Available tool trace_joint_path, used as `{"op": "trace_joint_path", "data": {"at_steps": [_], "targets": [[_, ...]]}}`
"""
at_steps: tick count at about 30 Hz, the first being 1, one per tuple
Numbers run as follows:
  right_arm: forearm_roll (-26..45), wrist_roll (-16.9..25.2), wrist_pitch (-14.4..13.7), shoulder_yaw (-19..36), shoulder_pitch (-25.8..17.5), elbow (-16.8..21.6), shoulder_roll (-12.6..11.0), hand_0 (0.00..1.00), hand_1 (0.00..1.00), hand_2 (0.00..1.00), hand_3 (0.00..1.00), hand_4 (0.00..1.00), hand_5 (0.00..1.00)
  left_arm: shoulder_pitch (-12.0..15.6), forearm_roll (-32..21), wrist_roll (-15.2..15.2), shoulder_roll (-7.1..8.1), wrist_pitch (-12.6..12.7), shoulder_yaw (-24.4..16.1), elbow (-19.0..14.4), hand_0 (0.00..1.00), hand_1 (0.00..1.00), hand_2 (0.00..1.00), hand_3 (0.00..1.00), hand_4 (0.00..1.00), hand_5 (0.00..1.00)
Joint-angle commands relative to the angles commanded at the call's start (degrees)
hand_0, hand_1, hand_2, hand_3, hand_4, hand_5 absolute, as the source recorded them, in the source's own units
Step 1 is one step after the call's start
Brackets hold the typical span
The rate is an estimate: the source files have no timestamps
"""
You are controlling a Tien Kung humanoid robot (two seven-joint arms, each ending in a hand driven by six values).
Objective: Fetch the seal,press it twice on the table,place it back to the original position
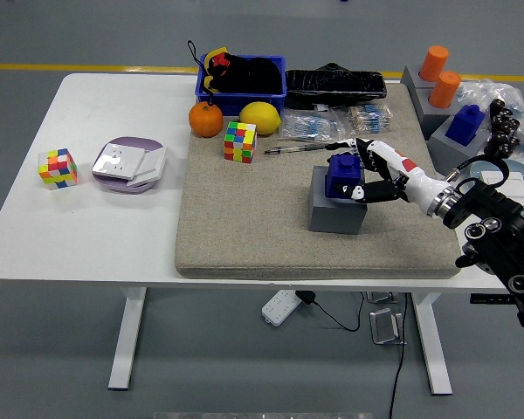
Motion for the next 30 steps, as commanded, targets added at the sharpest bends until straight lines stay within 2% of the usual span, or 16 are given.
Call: {"op": "trace_joint_path", "data": {"at_steps": [9,19,30], "targets": [[0.67,0.92,-1.13,0.15,0.32,0.64,-0.19,0.605,0.505,0.525,0.694,0.623,0.002,-0.01,-0.08,-0.01,0.01,-0.07,0.04,0.01,0.814,0.823,0.798,0.856,0.821,0.423],[0.12,1.01,-1.29,5.73,-0.31,4.49,-1.84,0.594,0.492,0.513,0.671,0.6,0.002,0.05,-0.15,-0.02,-0.07,-0.1,0.03,0.05,0.815,0.823,0.798,0.856,0.824,0.417],[-1.86,1.65,-2.72,9.97,-3.14,0.81,-4.11,0.589,0.487,0.508,0.647,0.576,0.002,0.24,-0.03,-0.05,-0.21,-0.14,-0.21,0.07,0.815,0.823,0.798,0.856,0.826,0.415]]}}
